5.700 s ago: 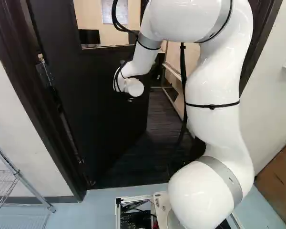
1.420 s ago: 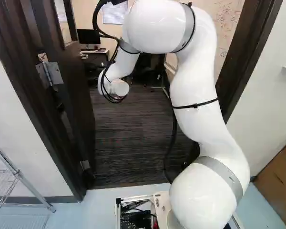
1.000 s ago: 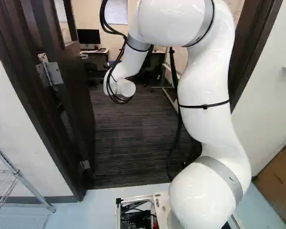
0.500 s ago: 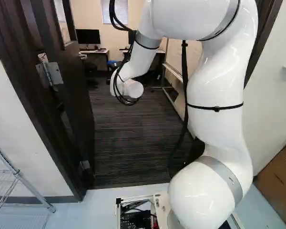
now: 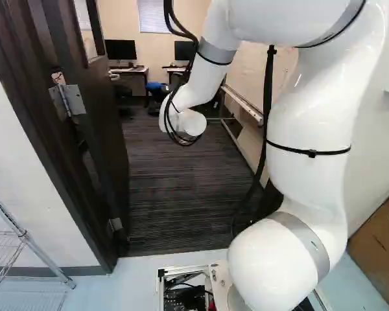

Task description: Open the door and move inside

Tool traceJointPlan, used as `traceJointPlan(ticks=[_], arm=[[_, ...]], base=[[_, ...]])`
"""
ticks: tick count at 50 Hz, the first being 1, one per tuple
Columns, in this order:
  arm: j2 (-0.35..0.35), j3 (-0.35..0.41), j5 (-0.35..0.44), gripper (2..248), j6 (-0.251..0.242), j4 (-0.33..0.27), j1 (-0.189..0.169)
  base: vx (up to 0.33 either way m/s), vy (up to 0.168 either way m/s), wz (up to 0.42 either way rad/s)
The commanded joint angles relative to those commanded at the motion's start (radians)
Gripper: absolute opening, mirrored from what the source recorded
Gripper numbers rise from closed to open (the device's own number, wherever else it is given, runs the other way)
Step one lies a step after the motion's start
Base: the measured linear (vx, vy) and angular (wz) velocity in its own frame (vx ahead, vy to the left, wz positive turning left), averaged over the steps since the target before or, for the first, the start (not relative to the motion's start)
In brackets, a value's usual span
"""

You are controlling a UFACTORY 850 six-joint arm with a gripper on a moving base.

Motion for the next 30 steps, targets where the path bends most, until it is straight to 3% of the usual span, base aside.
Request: traceJointPlan(ticks=[30], arm=[[0.037, 0.046, 0.001, 247, 0.0, -0.009, -0.023]], base=[[0.0, 0.0, 0.0]])
